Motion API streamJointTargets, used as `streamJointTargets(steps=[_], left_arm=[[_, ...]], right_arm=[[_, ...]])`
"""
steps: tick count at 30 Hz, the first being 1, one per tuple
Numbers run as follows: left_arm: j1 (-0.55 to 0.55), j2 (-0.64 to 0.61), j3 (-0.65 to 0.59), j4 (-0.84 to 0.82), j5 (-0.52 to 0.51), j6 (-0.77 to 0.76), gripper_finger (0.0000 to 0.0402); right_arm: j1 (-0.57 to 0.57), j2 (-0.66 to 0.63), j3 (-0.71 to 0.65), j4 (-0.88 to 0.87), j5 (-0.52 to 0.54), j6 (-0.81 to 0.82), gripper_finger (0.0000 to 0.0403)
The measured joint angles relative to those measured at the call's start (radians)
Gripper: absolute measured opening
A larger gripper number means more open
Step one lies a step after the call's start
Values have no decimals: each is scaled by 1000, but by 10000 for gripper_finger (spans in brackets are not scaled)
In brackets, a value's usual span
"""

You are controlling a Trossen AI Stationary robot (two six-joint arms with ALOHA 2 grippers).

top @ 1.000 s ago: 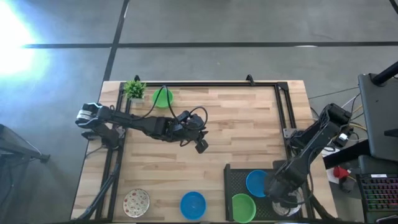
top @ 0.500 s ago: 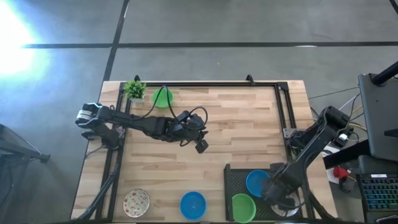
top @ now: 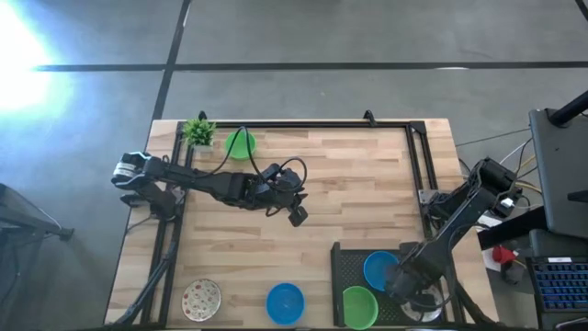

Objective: Pick & Place Mini bowls
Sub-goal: Stack the top white patterned bowl on top of the white patterned bowl on the shelf

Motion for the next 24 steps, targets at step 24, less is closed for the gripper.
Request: streamJointTargets(steps=[24], left_arm=[[0,0,0,0,0,2,87]], right_arm=[[0,-2,-19,-3,0,0,99]])
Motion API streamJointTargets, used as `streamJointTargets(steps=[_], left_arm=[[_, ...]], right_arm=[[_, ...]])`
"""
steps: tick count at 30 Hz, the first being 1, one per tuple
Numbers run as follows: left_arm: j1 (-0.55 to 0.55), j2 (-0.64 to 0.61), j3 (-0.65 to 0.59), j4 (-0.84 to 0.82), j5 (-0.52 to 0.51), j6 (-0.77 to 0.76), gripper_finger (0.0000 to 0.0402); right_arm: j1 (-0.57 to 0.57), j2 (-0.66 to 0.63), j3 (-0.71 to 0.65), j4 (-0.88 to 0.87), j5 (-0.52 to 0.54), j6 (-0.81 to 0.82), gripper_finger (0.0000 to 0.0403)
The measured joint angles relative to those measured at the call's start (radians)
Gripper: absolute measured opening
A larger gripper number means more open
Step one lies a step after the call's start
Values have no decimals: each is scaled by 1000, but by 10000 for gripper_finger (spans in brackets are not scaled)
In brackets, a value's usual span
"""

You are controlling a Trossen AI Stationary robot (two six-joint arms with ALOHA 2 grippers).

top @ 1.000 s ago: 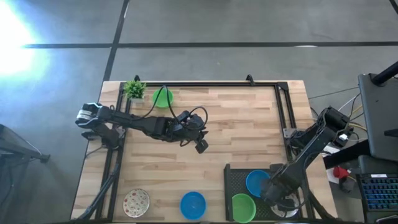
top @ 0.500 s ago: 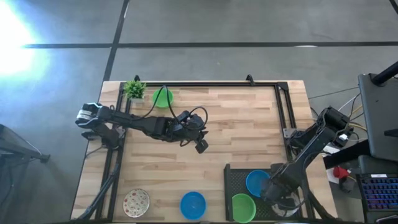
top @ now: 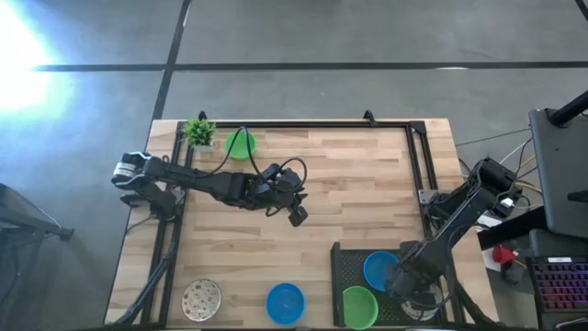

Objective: Pick & Place Mini bowls
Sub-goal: Stack the top white patterned bowl on top of the white patterned bowl on the shelf, then stack the green bowl on top of the green bowls on the shelf

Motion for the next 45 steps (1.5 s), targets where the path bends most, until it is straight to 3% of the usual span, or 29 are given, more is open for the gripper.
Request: streamJointTargets(steps=[16,45], left_arm=[[1,0,0,0,0,1,87],[2,0,0,0,0,5,87]], right_arm=[[0,-1,41,-12,-8,-12,163],[-1,-22,49,-98,-47,68,142]])
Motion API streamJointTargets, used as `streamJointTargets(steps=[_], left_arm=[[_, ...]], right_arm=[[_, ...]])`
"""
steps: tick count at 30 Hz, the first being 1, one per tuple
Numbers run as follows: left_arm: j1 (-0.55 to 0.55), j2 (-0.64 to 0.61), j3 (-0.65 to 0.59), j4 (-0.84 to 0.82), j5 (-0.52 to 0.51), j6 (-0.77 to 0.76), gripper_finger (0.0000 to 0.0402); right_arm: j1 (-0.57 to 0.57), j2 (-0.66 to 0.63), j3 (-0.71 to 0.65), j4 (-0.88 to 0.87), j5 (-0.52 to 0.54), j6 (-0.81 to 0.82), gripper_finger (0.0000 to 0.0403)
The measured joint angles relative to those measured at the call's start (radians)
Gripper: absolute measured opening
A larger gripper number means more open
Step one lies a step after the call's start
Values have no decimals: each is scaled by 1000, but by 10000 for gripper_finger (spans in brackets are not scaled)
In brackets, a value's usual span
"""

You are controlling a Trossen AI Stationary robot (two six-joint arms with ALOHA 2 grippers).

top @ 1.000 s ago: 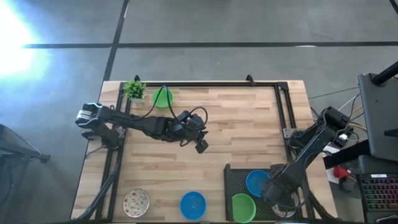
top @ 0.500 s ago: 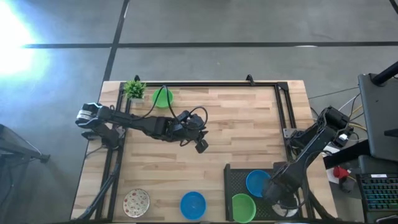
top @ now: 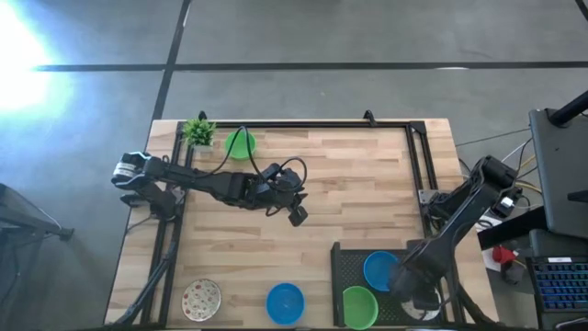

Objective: Pick & Place Mini bowls
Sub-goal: Stack the green bowl on top of the green bowls on the shelf

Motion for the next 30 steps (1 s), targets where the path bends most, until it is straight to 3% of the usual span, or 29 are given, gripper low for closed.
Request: streamJointTargets(steps=[4,8,19,30], left_arm=[[0,0,0,-4,0,0,87],[0,0,0,-6,0,4,87],[0,-34,0,-92,0,-9,87],[0,-162,0,-278,-55,-115,87]], right_arm=[[0,-32,14,0,9,48,128],[0,-77,33,1,84,105,106],[-16,-190,86,2,243,222,13],[-33,-260,90,4,432,237,8]])
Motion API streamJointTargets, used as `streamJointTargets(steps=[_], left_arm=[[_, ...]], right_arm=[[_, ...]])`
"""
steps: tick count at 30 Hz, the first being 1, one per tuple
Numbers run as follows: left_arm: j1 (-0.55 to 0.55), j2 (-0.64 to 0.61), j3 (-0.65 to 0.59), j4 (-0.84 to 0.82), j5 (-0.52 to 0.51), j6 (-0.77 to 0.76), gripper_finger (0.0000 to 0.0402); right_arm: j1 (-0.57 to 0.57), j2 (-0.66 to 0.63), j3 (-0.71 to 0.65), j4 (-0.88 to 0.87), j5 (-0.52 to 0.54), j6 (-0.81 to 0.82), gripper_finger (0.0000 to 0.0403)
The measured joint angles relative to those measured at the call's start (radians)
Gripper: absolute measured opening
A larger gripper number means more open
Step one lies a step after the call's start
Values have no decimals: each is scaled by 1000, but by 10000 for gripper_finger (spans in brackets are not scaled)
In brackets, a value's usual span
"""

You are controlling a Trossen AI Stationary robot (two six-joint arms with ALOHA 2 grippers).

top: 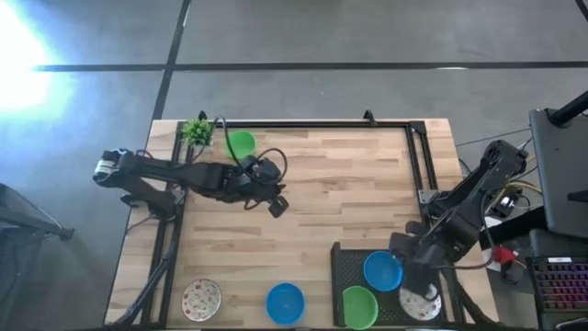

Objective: Pick & Place Mini bowls
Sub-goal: Stack the green bowl on top of the green bowls on the shelf

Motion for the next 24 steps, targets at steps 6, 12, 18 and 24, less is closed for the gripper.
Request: streamJointTargets(steps=[6,12,18,24], left_arm=[[30,-59,0,-114,-16,-40,87],[110,-75,0,-207,-26,-70,87],[253,-62,0,-259,-15,-78,87],[443,-33,-19,-263,129,-78,87]], right_arm=[[-10,-63,2,4,156,-2,8],[-27,-126,2,5,309,4,8],[-51,-172,2,6,435,13,8],[-70,-209,2,7,533,14,8]])
